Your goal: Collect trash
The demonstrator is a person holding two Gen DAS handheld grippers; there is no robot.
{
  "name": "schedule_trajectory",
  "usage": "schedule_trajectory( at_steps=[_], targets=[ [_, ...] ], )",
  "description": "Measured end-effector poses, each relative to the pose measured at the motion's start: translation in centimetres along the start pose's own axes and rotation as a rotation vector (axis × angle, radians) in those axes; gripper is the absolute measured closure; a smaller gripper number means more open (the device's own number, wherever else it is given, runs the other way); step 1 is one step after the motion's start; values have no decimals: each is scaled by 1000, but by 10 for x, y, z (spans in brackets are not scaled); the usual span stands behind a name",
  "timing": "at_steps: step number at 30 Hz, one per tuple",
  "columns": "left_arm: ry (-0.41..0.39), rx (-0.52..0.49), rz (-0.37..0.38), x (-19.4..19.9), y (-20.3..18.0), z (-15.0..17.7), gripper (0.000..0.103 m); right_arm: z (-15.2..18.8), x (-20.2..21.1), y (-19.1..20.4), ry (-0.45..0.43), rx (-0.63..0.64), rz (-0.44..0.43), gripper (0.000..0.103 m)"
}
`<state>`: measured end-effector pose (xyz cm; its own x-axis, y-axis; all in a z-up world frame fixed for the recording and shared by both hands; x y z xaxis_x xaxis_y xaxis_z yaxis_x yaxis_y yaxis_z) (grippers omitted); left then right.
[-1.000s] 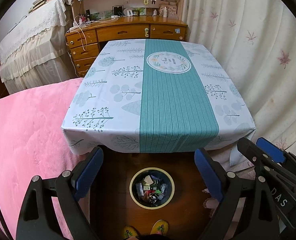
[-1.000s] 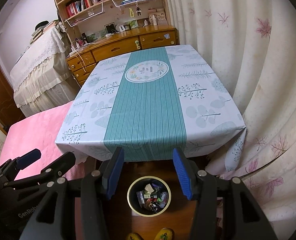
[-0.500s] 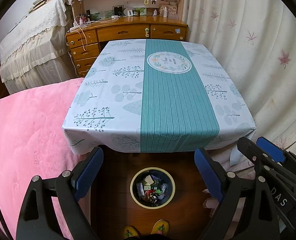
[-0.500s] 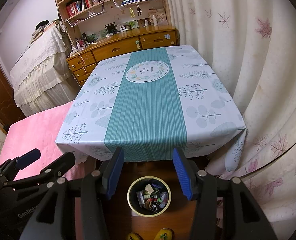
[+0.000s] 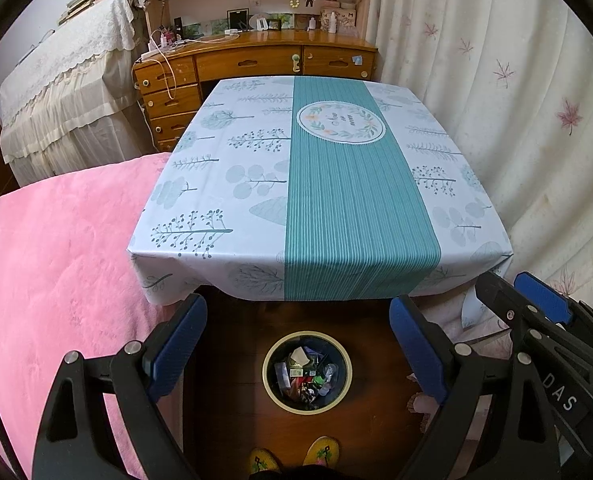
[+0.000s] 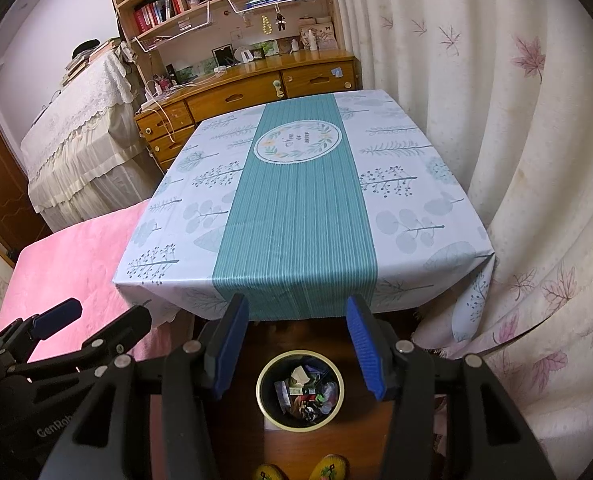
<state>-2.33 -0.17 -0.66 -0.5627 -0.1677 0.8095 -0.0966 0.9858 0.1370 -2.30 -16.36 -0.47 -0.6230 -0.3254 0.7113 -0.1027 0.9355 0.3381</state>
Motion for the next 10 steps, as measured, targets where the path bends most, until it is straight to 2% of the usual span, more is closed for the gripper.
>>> schedule_trajectory(
  at_steps=[10],
  targets=[
    [1, 0, 0, 1, 4, 3, 11, 0, 0, 1, 0, 1, 1, 51]
  ],
)
Point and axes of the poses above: each gripper's, at about its wrist camera, not at the fingertips, and x roughly against the way its jaws point, y to its left, z to its underside, the point moved 2 cm from there along -x, roughly the way its jaws point, and after that the axes turned 12 degrees about -z, right-handed, at the moved point
